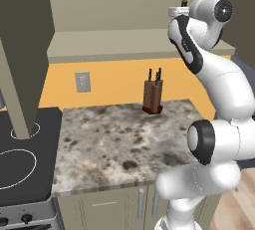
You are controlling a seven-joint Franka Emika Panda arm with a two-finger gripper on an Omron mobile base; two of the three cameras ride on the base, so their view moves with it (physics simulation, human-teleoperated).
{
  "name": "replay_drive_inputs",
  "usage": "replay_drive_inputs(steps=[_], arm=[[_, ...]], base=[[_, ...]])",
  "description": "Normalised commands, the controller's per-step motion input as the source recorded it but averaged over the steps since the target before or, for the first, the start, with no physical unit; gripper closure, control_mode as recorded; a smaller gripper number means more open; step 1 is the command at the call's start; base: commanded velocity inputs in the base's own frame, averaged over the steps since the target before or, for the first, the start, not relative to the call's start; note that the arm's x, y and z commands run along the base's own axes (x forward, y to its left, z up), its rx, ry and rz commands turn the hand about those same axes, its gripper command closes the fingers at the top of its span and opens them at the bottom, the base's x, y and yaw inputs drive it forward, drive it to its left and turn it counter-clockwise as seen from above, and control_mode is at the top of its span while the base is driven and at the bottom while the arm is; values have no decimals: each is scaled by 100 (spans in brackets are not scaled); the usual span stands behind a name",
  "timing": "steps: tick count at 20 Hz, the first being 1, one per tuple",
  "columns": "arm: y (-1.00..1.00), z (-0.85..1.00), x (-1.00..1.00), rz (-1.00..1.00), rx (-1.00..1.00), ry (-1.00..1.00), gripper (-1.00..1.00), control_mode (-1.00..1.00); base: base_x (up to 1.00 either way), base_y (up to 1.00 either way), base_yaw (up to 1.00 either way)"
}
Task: Sort all alcoholic drinks to one cabinet, and non-alcoholic drinks to the other.
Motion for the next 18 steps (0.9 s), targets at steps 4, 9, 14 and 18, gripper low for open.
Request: replay_drive_inputs(steps=[4, 9, 14, 18], arm=[[-6, 0, -44, 0, 0, -1, -100, -100], [0, 10, -86, 0, 0, -1, -100, -100], [0, 46, -100, 0, 0, -1, -100, -100], [9, 45, -100, 0, 0, 1, -100, -100]], base=[[0, 0, 0], [0, 0, 0], [0, 0, 0], [0, 0, 0]])
